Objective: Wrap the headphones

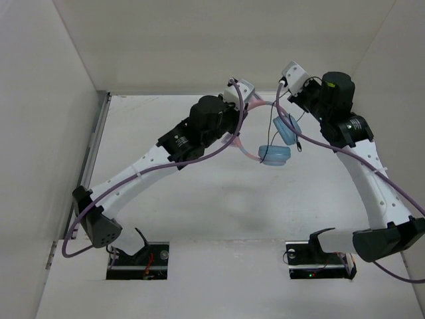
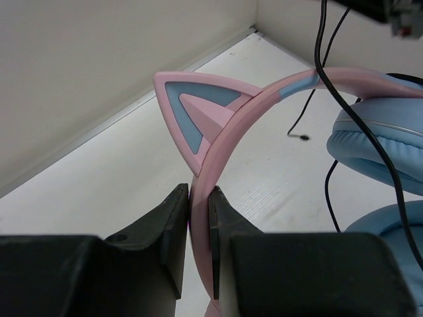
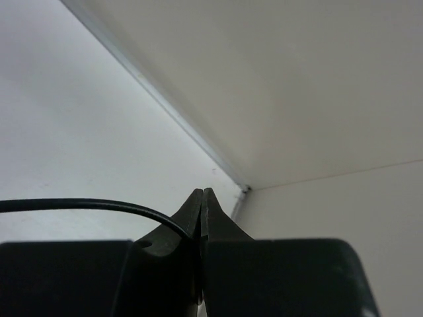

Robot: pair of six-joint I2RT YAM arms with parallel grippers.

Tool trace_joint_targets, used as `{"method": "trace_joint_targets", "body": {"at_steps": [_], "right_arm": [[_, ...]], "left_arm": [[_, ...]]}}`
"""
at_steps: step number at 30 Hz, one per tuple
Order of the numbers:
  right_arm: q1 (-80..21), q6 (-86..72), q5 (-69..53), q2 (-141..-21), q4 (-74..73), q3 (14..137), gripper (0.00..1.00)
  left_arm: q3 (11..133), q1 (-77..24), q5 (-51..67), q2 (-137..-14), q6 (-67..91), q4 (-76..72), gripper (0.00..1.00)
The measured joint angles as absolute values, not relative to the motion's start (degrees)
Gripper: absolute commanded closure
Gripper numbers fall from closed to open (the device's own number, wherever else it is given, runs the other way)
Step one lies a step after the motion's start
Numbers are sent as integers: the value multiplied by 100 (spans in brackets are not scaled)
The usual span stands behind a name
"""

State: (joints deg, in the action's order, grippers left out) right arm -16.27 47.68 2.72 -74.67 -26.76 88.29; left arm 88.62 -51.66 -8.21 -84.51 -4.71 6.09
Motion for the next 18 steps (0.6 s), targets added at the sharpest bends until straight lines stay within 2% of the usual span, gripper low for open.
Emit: {"method": "trace_joint_targets", "body": {"at_steps": [11, 18], "right_arm": [[-781, 2941, -1433, -7454, -3190, 8833, 95], [-357, 1599, -2762, -7360, -3214, 8833, 89]], "left_arm": [[9633, -5183, -585, -8444, -202, 735, 100], [10022, -5277, -556, -8455, -104, 932, 100]]}}
